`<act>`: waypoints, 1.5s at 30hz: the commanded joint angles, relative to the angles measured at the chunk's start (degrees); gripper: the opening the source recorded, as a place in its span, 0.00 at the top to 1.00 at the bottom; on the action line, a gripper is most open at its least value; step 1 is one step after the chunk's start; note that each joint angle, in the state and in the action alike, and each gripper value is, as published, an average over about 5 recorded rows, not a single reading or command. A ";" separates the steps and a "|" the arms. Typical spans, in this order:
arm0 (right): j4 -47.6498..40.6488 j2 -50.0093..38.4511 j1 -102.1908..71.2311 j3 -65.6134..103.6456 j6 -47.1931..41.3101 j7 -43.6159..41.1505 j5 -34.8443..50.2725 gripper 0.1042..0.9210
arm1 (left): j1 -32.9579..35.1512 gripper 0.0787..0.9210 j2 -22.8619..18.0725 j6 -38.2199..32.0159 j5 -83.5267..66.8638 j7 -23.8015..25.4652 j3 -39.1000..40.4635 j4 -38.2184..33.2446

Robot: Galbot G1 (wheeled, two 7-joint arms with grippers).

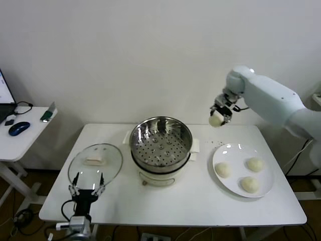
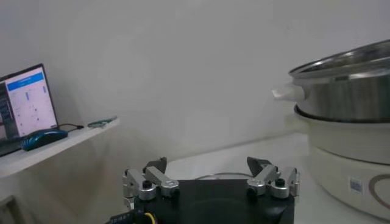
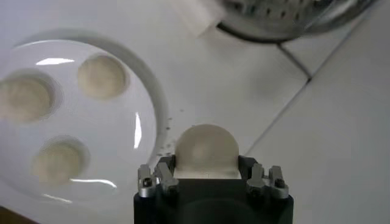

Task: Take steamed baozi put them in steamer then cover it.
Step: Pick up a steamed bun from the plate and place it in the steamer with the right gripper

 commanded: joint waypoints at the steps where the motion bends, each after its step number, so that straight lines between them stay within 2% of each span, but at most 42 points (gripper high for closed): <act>1: 7.91 9.83 5.80 -3.93 7.12 -0.31 -1.37 0.31 | 0.71 0.12 0.61 0.03 -0.64 0.09 0.66 -0.53; 11: 4.16 17.25 -1.40 -1.92 10.58 0.73 -8.94 0.31 | 0.87 0.12 1.78 0.61 -2.06 0.41 0.57 -1.67; 26: -2.35 20.54 -11.48 3.89 15.04 5.78 -29.28 0.30 | 1.68 0.12 2.98 0.57 -3.12 0.44 -0.55 -2.30; 36: -6.28 21.20 -13.74 5.06 15.21 7.01 -31.79 0.29 | 1.49 0.12 2.85 0.59 -2.87 0.46 -0.17 -1.81; 42: -6.28 20.95 -13.67 4.95 14.68 6.80 -29.74 0.16 | 1.44 0.12 2.80 0.61 -2.75 0.43 -0.16 -1.65; 45: -5.84 20.68 -13.09 5.20 14.52 6.68 -28.79 0.13 | 1.56 0.12 2.72 0.62 -2.67 0.38 -0.19 -1.76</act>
